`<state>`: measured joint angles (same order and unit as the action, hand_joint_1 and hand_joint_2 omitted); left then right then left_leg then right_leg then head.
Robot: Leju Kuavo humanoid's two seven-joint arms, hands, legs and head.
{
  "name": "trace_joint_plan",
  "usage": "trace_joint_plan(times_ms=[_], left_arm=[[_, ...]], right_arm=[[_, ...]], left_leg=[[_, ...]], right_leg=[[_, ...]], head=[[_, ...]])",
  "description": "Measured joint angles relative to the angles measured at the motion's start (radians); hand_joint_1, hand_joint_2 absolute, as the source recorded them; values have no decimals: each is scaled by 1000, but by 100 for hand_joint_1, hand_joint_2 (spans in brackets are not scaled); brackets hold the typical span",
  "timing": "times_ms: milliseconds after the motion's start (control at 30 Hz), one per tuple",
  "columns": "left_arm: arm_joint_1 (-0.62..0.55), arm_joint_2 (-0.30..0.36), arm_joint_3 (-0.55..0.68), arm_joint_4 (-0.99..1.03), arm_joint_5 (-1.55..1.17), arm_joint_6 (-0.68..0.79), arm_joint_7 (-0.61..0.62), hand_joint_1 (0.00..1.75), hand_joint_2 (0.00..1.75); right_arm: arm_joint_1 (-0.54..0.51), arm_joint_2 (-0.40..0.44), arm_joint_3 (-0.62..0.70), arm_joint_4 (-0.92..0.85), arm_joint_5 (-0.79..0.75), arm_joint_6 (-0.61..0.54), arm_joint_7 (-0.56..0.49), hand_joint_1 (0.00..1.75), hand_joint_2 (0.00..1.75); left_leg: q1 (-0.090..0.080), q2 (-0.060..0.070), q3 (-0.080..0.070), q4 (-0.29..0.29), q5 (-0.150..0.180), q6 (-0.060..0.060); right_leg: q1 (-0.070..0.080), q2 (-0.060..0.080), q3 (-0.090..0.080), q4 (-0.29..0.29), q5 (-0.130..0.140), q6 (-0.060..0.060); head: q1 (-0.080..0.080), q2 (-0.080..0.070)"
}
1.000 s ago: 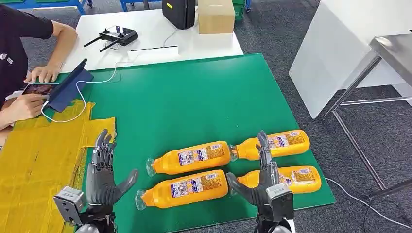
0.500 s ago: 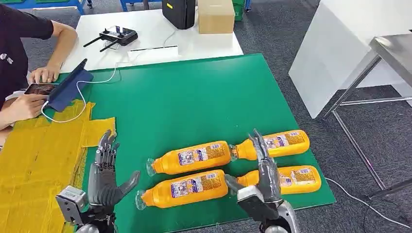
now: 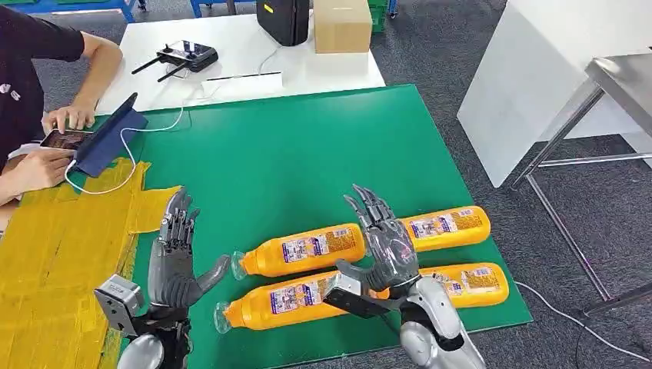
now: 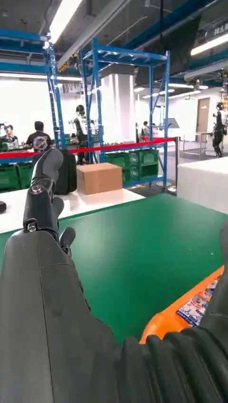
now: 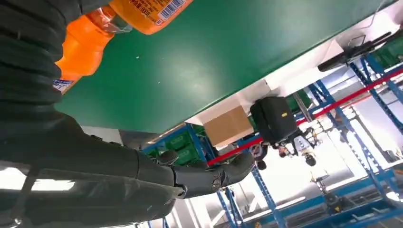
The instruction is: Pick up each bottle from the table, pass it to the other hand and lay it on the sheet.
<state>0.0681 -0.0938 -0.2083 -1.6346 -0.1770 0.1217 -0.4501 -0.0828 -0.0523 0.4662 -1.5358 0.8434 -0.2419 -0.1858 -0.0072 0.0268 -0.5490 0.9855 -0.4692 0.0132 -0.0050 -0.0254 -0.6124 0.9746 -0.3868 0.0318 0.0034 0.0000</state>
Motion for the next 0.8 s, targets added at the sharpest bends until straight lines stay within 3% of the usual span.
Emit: trace_joint_plan(times_ms=[533,800], left_arm=[[-5,-3,0,13,0,-3,0,0,175],[-70,-10,-15,58,21,-35,11,0,175]], right_arm=[[-19,-10,21,43,15,5,5,0,175],[-173,-19,120,210,180,61,93,0,175]], left_leg=[[0,0,0,0,0,0],[0,0,0,0,1,0]], right_leg=[[0,0,0,0,0,0],[0,0,1,0,1,0]], head=[[0,0],[0,0]])
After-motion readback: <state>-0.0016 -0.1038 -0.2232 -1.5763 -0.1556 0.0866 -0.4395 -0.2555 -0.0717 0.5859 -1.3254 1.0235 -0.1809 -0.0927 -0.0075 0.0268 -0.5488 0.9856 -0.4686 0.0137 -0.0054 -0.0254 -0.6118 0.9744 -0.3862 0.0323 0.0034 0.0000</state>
